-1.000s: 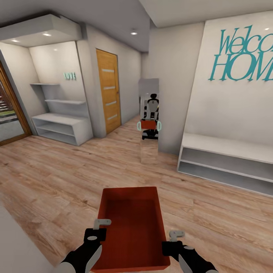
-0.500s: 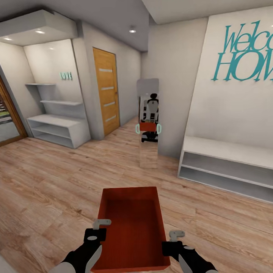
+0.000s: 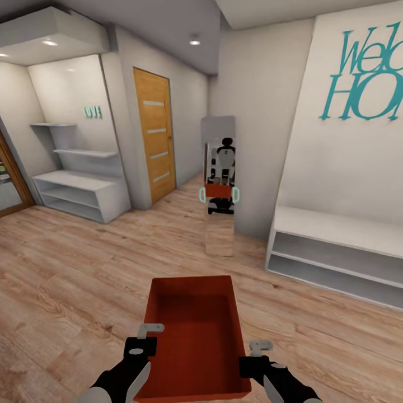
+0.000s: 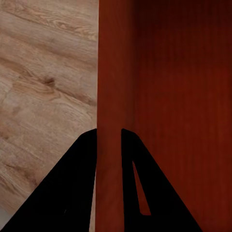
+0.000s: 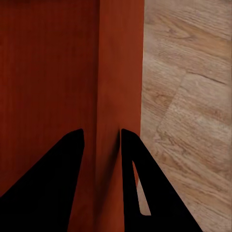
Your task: Move the two storage containers from the living room to the garage. In the garage, place one container on the floor and stack the other container on top of it (either order is fine).
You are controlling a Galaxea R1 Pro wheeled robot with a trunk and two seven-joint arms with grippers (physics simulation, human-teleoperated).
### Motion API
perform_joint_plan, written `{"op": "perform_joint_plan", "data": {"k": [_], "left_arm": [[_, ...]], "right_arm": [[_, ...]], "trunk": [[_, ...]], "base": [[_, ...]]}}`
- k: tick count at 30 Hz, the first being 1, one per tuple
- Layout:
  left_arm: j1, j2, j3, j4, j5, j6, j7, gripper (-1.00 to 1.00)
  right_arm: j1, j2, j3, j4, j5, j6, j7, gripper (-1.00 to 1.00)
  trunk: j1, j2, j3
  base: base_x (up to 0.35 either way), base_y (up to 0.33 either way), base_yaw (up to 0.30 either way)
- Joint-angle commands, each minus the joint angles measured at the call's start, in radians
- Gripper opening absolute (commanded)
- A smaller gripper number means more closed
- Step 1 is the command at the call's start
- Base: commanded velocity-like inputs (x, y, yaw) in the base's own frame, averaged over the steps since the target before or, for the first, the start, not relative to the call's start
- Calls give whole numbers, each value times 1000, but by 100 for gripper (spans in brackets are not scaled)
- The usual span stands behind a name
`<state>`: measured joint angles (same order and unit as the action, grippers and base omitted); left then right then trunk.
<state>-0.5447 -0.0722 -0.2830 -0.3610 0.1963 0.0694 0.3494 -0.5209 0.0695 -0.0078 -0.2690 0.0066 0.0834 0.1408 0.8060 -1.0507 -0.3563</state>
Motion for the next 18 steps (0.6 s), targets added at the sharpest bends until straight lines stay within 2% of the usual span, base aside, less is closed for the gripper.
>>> {"op": "perform_joint_plan", "data": {"k": [1, 6, 18], "left_arm": [[0, 2, -24, 2, 34, 6, 10, -100], [0, 2, -24, 2, 34, 6, 10, -100], [0, 2, -24, 2, 34, 6, 10, -100]], "right_arm": [[-1, -1, -4, -44, 1, -14, 6, -100], [-1, 0, -3, -44, 1, -14, 5, -100], [-1, 1, -3, -44, 1, -14, 5, -100]], "trunk": [[1, -1, -1], [1, -1, -1], [1, -1, -1]], "base": [[341, 0, 70], [342, 0, 206], [341, 0, 276]]}}
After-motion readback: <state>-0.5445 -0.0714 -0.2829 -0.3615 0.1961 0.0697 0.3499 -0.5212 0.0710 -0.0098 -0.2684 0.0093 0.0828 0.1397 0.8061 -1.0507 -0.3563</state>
